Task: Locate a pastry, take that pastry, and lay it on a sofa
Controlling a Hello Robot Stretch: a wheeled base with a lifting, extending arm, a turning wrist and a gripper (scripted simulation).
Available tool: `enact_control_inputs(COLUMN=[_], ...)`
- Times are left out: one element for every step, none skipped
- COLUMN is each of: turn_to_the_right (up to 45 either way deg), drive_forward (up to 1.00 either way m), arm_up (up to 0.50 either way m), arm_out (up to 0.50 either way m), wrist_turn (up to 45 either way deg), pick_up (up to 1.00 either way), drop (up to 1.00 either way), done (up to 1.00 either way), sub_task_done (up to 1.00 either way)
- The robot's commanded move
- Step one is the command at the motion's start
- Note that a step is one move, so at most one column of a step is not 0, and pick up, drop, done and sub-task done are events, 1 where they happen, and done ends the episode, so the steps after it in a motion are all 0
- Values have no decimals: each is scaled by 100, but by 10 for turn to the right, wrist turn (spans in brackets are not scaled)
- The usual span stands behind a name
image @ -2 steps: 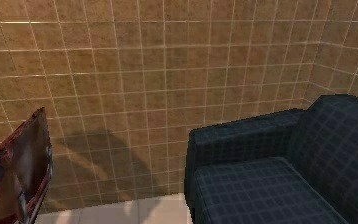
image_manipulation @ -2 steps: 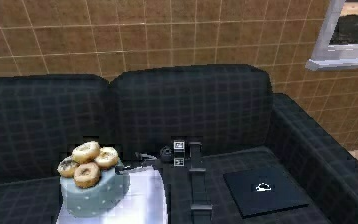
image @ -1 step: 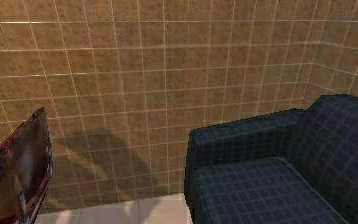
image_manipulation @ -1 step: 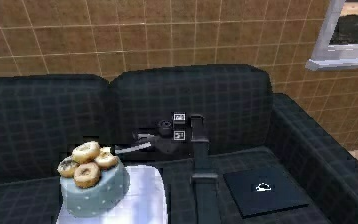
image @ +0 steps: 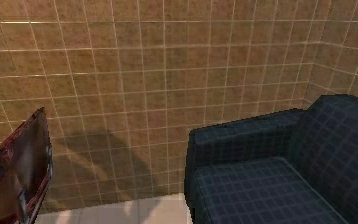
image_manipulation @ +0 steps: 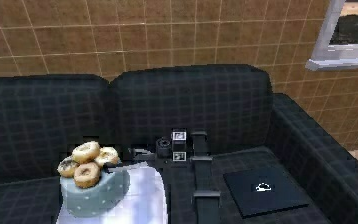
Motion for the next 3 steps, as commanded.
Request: enact_control_inputs(turn_to_the_right=[0,0,0], drive_forward=[0,0,0], arm_up=[18,0,0], arm_out=[0,0,0], wrist_turn=[0,-450,-300], pick_up=[0,0,0], drop=[0,0,0], done=[0,0,0], sub_task_done=[0,0,0])
